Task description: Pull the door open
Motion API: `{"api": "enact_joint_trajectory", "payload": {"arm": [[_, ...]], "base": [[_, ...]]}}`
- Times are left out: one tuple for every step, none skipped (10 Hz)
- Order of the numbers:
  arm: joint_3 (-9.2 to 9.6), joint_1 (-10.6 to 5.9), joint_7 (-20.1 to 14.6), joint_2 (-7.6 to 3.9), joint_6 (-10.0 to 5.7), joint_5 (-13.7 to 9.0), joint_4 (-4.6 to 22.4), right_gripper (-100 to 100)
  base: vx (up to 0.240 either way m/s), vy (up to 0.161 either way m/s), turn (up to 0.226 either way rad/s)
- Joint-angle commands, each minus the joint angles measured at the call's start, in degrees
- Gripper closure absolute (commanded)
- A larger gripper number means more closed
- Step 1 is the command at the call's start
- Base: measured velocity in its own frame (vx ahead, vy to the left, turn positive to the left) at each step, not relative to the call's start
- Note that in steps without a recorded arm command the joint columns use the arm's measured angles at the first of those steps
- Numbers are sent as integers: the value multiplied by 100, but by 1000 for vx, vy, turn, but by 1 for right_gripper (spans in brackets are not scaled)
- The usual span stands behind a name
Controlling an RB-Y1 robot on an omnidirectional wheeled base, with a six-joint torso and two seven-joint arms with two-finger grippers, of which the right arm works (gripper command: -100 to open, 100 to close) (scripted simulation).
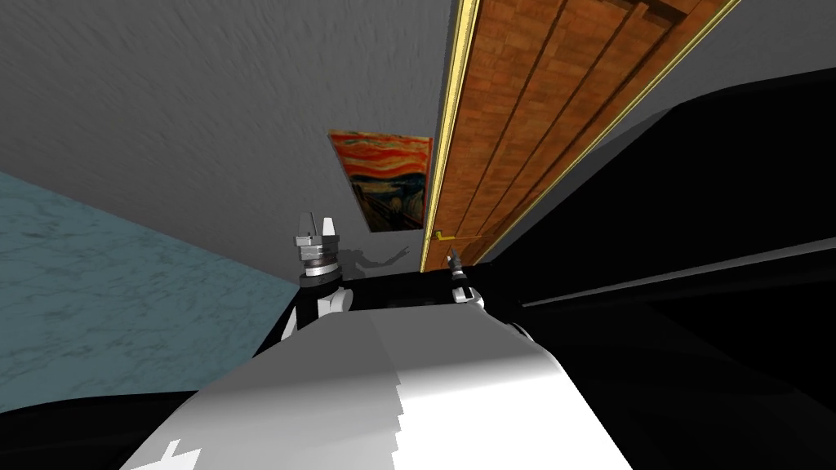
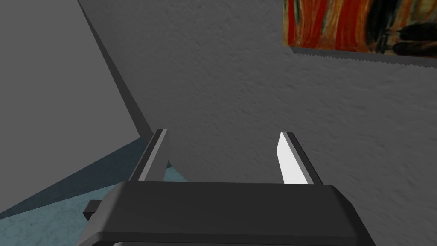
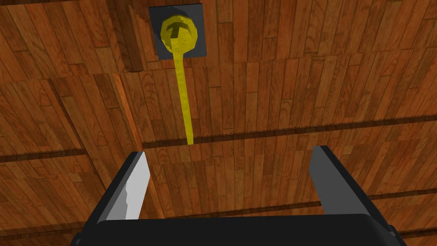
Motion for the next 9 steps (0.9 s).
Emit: {"api": "enact_joint_trajectory", "payload": {"arm": [[7,-102,-33,-44,-44,-11,286,-100],[13,-153,-48,-66,-67,-16,445,-100],[17,-195,-60,-84,-86,-20,566,-100],[21,-230,-70,-99,-102,-24,671,-100],[27,-293,-88,-125,-130,-31,855,-100],[27,-293,-88,-125,-130,-31,855,-100],[29,-311,-94,-133,-138,-32,907,-100],[28,-311,-89,-127,-136,-31,896,-100],[-133,-294,-86,-163,-183,-78,990,-100]], "base": [[53,-64,115],[50,-58,128],[53,-48,135],[44,-45,110],[40,-46,167],[27,-39,64],[15,-23,21],[6,-9,6],[59,13,198]]}}
